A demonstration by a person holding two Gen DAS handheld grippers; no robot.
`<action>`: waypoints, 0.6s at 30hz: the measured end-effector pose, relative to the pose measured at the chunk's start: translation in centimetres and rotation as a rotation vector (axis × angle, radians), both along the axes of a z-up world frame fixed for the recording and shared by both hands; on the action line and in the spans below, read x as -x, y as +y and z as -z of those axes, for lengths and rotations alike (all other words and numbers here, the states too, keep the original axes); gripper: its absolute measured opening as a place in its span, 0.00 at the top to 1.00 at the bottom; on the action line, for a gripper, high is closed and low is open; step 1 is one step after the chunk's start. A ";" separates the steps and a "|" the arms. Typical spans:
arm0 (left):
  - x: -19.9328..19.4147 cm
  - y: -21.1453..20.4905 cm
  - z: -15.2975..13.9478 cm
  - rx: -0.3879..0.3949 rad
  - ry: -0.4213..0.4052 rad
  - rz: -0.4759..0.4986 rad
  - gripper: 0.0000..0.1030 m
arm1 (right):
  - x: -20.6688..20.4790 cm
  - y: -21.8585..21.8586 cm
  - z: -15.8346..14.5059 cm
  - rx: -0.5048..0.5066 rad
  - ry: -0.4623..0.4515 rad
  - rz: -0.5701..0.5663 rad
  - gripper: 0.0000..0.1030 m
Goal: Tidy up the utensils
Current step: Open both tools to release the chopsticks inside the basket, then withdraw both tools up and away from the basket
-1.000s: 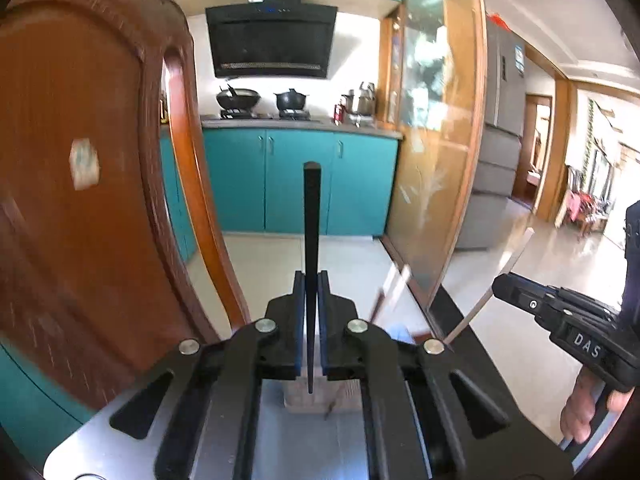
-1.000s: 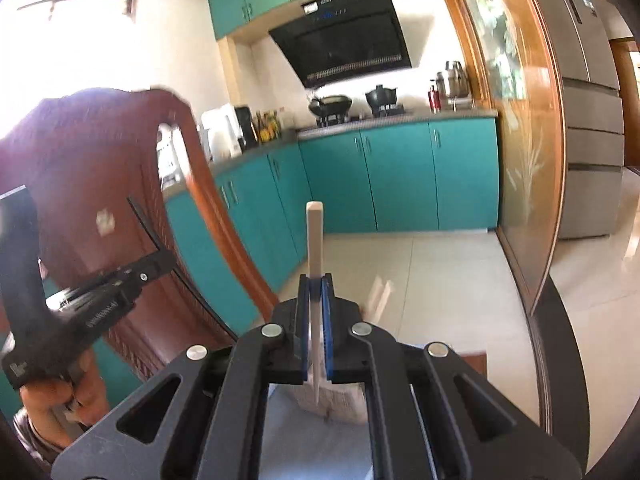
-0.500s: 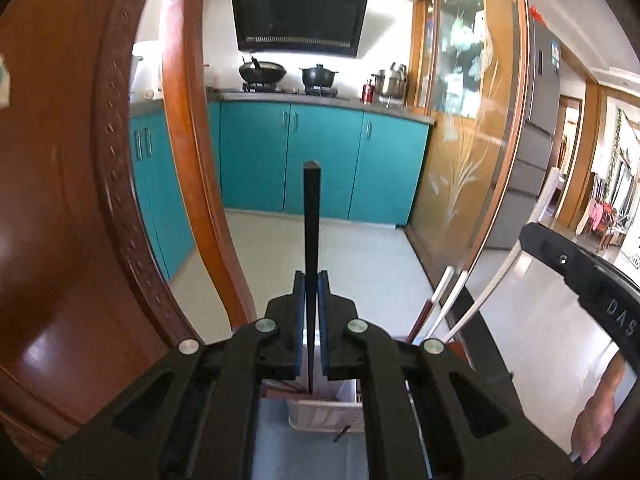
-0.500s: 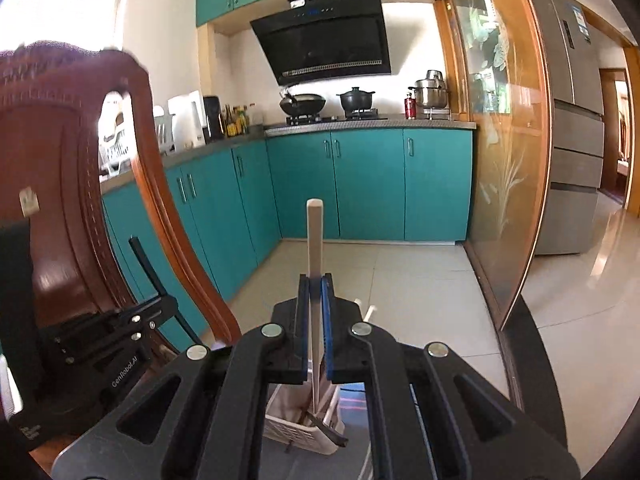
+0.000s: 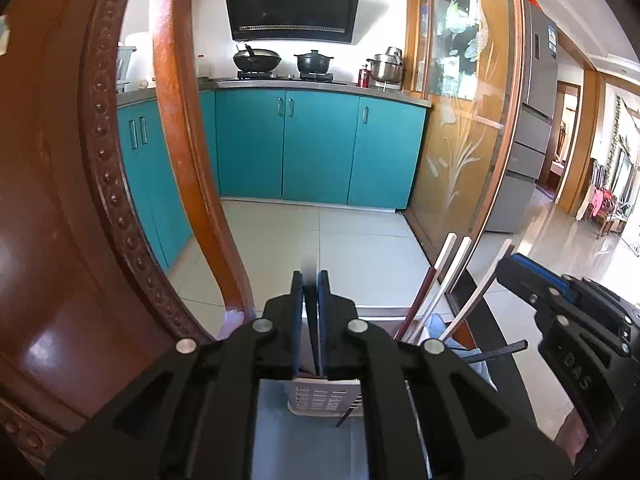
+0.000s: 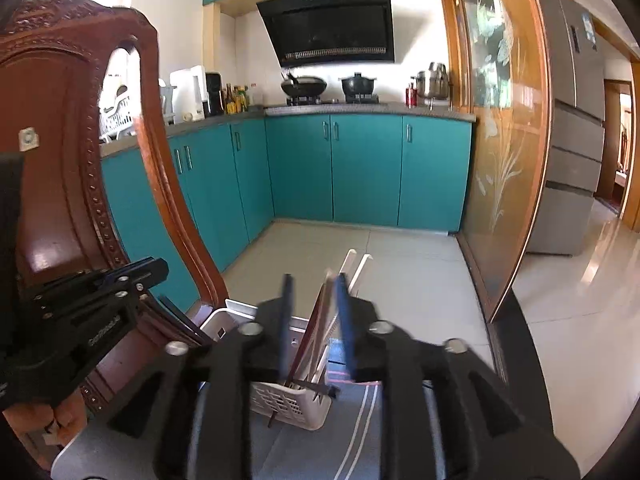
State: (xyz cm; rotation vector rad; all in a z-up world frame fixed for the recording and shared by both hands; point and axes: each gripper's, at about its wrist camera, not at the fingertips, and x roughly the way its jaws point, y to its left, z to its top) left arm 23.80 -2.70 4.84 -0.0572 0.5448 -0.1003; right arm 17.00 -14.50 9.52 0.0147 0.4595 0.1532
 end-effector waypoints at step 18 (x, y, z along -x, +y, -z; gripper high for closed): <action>17.0 -1.9 2.6 -0.179 -0.231 -0.025 0.12 | 15.8 -4.1 3.9 0.057 -0.137 0.062 0.03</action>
